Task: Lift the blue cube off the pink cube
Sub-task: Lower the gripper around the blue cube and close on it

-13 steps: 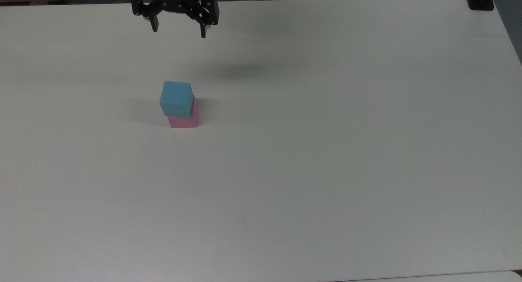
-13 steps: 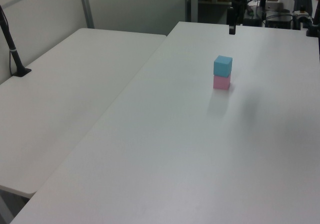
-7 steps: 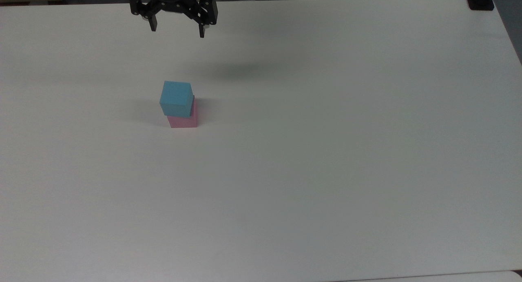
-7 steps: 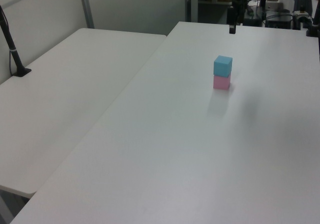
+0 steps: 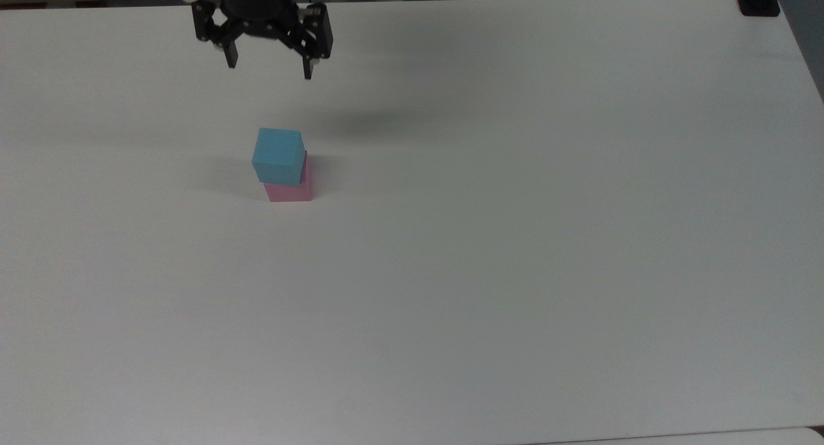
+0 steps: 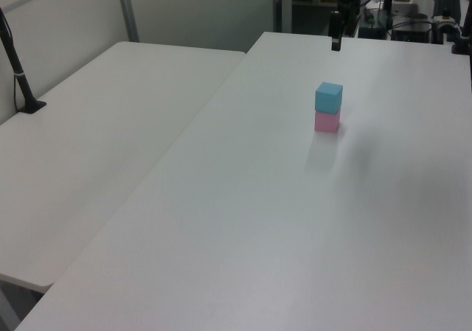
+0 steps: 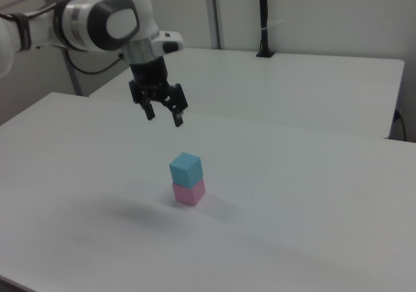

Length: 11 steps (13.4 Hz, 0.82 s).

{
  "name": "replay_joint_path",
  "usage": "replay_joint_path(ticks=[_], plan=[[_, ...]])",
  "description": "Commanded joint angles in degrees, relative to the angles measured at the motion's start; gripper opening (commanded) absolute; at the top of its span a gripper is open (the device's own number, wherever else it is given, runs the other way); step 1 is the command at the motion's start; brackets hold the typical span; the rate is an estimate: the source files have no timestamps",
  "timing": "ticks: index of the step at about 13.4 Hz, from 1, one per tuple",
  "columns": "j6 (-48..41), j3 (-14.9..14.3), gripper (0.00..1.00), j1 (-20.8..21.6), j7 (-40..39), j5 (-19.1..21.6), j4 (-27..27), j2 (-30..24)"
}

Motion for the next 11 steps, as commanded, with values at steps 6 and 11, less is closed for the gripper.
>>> replay_joint_path(ticks=[6,11], plan=[[15.19,-1.46,1.00,0.80,-0.76,-2.74,-10.87,5.57],[18.10,-1.90,1.00,0.80,-0.50,-3.54,-10.78,8.29]])
